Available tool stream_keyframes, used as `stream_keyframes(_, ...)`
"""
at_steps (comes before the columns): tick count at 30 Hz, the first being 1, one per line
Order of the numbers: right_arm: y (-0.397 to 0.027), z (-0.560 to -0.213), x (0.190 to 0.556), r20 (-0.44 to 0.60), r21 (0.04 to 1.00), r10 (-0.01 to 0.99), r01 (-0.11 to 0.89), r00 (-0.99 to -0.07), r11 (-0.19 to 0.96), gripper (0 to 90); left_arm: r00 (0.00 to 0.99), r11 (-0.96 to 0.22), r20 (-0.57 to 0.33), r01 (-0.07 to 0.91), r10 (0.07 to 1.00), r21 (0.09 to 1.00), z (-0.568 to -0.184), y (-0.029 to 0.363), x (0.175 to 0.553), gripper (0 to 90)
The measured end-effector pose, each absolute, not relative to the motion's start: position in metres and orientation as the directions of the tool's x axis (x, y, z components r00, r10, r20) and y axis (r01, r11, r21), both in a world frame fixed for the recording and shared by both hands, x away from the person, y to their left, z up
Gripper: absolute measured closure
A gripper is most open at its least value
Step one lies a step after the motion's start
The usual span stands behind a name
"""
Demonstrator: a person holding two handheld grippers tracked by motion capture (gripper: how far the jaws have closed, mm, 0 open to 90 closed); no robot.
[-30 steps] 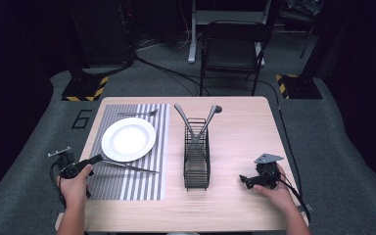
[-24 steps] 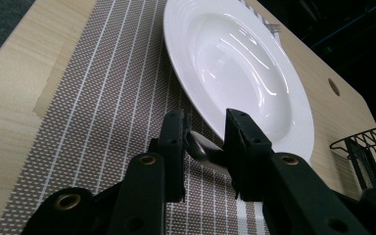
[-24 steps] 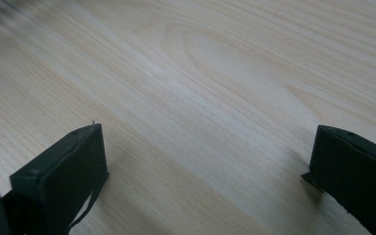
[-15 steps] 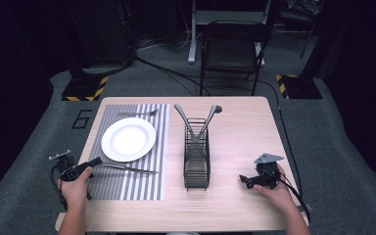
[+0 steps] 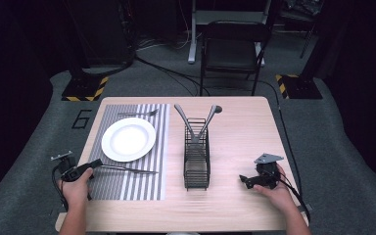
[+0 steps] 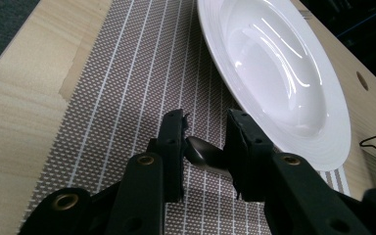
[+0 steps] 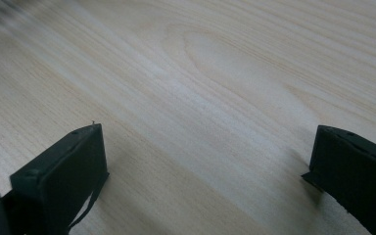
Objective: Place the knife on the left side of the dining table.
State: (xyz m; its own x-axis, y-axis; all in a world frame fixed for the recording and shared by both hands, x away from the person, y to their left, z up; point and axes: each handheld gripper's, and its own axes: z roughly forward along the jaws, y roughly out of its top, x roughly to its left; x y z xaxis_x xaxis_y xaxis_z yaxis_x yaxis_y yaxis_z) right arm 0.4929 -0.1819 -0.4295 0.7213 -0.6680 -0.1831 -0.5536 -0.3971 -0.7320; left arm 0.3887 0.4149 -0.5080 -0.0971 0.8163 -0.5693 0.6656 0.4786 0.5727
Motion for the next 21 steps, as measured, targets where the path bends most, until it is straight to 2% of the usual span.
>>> stream_keyframes(21,-0.1819,-0.4295,0.4929,-0.183,-0.732,-0.668,-0.554,0.721,-0.397,0.0,-0.116,0.436,-0.518,0.707,0.848,0.556,-0.5173,0.4151,0.3885,67.5)
